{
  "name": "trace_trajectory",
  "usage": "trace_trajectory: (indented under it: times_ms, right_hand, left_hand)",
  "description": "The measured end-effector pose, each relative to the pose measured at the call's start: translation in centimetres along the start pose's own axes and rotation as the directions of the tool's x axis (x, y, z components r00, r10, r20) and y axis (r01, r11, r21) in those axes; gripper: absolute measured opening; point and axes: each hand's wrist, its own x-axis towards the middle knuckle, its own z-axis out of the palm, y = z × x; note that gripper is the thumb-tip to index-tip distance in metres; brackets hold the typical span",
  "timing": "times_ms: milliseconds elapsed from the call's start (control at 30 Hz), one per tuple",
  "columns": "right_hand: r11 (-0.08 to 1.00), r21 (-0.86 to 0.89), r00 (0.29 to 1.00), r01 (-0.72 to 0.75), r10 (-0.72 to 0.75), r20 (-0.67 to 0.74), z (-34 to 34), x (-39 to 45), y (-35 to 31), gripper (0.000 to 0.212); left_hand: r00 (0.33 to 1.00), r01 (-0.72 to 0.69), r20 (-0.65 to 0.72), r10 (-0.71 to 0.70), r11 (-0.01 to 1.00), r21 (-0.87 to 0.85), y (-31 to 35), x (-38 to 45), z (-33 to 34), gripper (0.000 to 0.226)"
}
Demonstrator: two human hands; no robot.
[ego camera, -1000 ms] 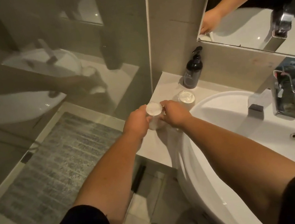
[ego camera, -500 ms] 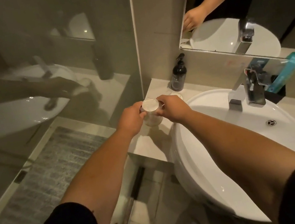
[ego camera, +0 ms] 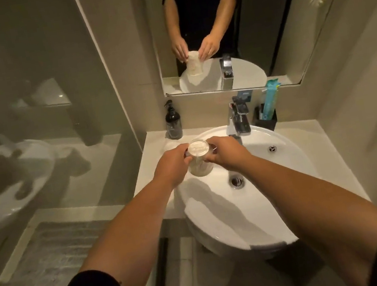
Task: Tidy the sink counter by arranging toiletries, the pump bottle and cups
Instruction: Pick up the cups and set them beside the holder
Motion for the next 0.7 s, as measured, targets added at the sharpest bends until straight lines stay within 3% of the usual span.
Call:
trace_trajectory:
  times_ms: [400,700]
  right_hand:
    - [0.978,0.055,0.971,-0.200,0.205,-0.125,-7.7,-10.6,14.1,0.041]
    - [0.951,0.089,0.931,-0.297,0.309,-0.193,-11.8,-10.8,21.0,0.036]
  left_hand:
    - [0.971,-0.215,0.100,0.218,0.976,-0.043,14.6,-0.2,11.6,0.038]
    - [0.941,-0.300,0.149,0.304,0.953,-0.051,20.9,3.9,15.9,0.039]
